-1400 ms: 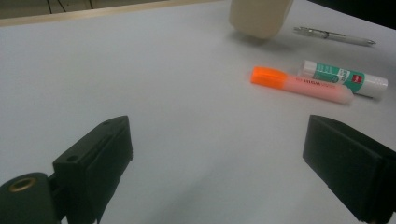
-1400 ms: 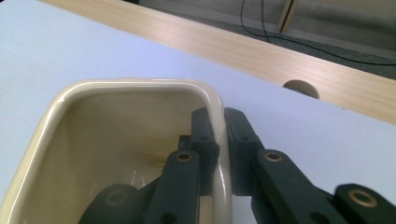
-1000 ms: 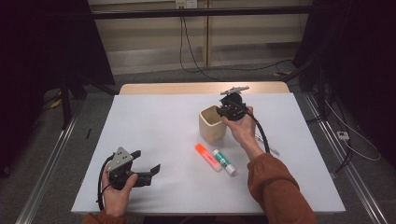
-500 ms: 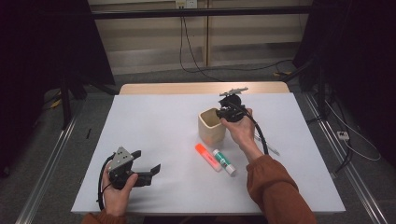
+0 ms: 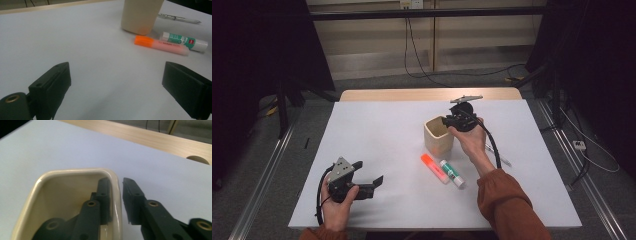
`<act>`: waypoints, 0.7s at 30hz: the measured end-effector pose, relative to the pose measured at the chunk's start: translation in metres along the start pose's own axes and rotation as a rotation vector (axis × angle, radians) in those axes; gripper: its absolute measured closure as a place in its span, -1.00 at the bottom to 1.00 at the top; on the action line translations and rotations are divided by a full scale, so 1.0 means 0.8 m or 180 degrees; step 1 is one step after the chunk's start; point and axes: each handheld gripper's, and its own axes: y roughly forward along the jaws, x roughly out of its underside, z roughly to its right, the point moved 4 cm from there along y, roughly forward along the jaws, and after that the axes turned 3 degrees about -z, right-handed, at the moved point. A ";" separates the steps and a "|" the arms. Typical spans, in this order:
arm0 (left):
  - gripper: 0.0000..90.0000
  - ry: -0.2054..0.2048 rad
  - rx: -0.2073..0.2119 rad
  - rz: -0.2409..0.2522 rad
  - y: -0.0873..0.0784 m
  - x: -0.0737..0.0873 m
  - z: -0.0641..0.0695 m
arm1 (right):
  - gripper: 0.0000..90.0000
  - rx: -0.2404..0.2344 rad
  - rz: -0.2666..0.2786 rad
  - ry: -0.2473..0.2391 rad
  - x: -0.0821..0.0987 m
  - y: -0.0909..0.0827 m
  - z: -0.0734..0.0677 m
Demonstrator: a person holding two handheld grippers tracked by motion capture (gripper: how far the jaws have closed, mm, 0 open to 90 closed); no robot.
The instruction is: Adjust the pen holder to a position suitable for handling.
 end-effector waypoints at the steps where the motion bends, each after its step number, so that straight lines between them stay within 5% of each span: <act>1: -0.82 0.0001 0.0002 0.0000 0.000 0.000 0.000 | 0.45 -0.0015 0.0020 0.0005 0.000 -0.002 0.000; 7: -0.81 0.0010 0.0002 0.0001 0.000 0.000 0.000 | -0.16 -0.0226 0.0165 0.0052 0.004 -0.014 0.007; 10: -0.82 -0.0002 0.0011 -0.0010 0.000 0.002 -0.001 | -0.45 -0.0198 0.0295 0.0071 0.006 -0.025 0.014; 17: -0.81 -0.0038 0.0009 -0.0011 -0.001 0.003 -0.005 | -0.77 -0.0227 0.0295 0.0070 0.014 -0.031 0.021; 21: -0.81 -0.0034 0.0003 0.0001 -0.002 0.002 -0.004 | -0.77 -0.0342 0.0361 0.0100 0.019 -0.040 0.021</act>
